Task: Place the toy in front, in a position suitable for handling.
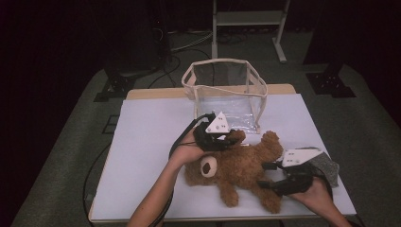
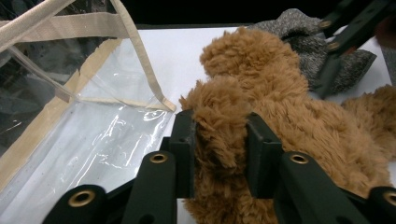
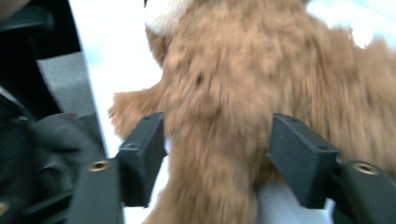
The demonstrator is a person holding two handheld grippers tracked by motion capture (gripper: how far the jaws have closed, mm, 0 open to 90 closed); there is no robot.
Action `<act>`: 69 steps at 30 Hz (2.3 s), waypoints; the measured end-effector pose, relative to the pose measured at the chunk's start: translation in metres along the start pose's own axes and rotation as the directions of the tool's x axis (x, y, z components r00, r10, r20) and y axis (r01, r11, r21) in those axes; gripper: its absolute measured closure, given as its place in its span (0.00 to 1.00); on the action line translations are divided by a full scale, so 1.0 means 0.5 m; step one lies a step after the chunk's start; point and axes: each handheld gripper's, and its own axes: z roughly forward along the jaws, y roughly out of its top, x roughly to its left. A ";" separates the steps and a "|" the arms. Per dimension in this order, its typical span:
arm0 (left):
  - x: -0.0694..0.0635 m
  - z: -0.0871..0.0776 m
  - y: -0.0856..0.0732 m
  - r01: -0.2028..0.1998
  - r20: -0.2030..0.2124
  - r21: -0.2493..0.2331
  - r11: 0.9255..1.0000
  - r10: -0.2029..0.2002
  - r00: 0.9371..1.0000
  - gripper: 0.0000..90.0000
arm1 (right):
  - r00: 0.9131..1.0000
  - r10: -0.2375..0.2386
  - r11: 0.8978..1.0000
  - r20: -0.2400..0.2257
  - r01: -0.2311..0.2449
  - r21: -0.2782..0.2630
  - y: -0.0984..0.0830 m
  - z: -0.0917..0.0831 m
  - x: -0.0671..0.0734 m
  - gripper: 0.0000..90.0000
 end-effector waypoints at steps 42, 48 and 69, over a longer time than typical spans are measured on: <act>-0.007 -0.070 -0.242 0.234 -0.010 0.011 0.972 -0.234 0.972 0.37 | 0.993 0.119 0.993 0.010 -0.119 -0.016 0.019 0.052 -0.074 0.55; -0.012 -0.089 -0.222 0.222 0.013 0.036 0.974 -0.222 0.975 0.38 | 0.993 0.115 0.993 -0.025 -0.115 0.002 0.037 0.041 -0.069 0.60; -0.033 -0.111 -0.248 0.196 -0.030 0.005 0.981 -0.196 0.980 0.20 | 0.986 0.095 0.995 0.140 -0.091 -0.034 -0.022 -0.062 -0.090 0.39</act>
